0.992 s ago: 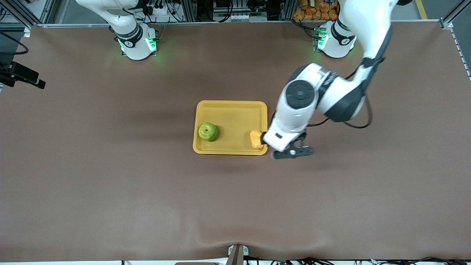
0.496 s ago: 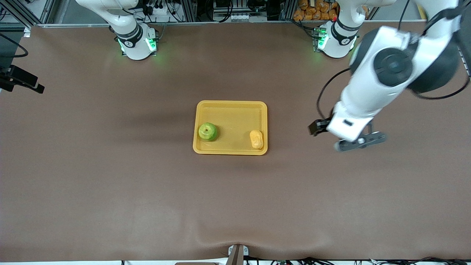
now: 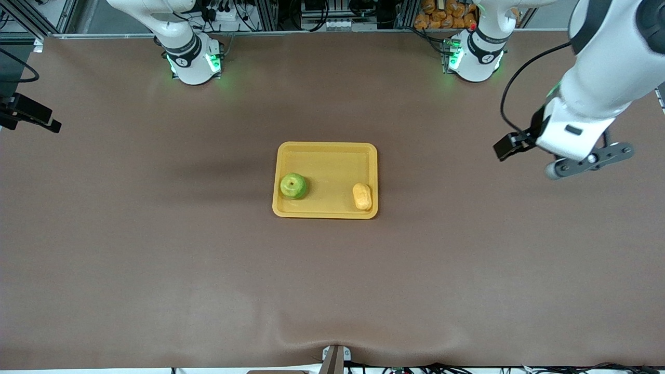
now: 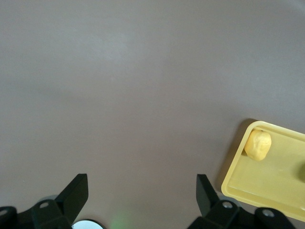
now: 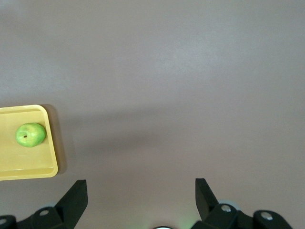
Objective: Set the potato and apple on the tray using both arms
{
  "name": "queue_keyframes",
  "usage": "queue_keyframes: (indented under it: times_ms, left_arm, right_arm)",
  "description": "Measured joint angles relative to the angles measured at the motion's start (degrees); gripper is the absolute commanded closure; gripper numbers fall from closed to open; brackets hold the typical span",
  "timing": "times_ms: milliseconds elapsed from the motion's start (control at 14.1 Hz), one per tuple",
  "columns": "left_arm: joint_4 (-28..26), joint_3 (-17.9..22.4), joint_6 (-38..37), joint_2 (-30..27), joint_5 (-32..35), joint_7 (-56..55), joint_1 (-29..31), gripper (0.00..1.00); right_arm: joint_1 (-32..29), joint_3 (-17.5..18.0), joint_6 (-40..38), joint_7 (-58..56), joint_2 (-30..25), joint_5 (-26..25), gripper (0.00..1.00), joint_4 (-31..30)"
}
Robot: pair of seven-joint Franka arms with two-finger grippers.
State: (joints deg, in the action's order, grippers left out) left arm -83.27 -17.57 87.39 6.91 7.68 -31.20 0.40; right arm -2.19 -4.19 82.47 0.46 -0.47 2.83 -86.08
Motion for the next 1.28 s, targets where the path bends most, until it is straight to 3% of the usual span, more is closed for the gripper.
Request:
queue_keyframes:
  times_ms: [496,1275]
  left_arm:
    - [-0.93,0.20,-0.02,-3.87,-0.10,13.58,7.90,0.00]
    - [-1.29,-0.12,-0.05,-4.89,-0.11,15.52,8.06,0.00]
  right_arm:
    - [0.49,0.45,-0.09,-0.01,0.03,-1.48,0.00,0.00]
    - [0.42,0.33,-0.10,-0.01,0.04,-1.68,0.00,0.00]
